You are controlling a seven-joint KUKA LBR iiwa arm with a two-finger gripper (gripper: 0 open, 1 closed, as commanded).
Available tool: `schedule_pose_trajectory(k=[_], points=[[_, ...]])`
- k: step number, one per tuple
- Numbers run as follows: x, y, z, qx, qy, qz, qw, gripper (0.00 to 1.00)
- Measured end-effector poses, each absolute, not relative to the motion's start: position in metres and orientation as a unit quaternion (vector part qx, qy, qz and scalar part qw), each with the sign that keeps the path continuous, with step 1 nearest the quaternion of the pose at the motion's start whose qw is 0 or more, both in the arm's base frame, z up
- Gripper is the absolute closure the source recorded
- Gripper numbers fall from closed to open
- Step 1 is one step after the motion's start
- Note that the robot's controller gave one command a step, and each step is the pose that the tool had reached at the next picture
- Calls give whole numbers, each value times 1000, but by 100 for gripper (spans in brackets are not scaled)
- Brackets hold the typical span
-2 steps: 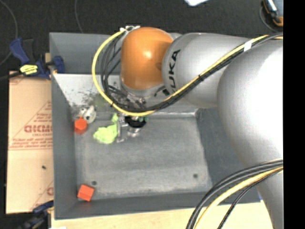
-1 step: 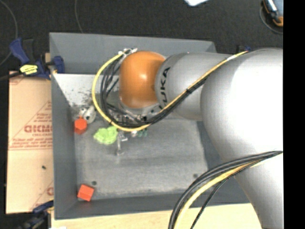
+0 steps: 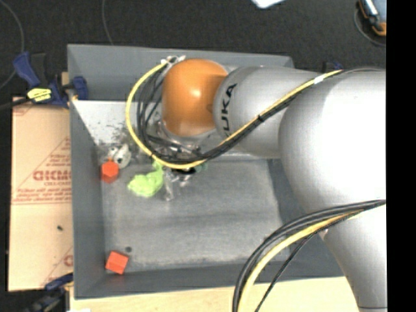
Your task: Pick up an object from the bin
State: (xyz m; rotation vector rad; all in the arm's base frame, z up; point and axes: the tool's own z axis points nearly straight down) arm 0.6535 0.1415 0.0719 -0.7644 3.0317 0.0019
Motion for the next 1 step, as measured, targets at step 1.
schedule_pose_trajectory(k=[1], points=[[632, 143, 72, -122, 993, 1, 4, 100]])
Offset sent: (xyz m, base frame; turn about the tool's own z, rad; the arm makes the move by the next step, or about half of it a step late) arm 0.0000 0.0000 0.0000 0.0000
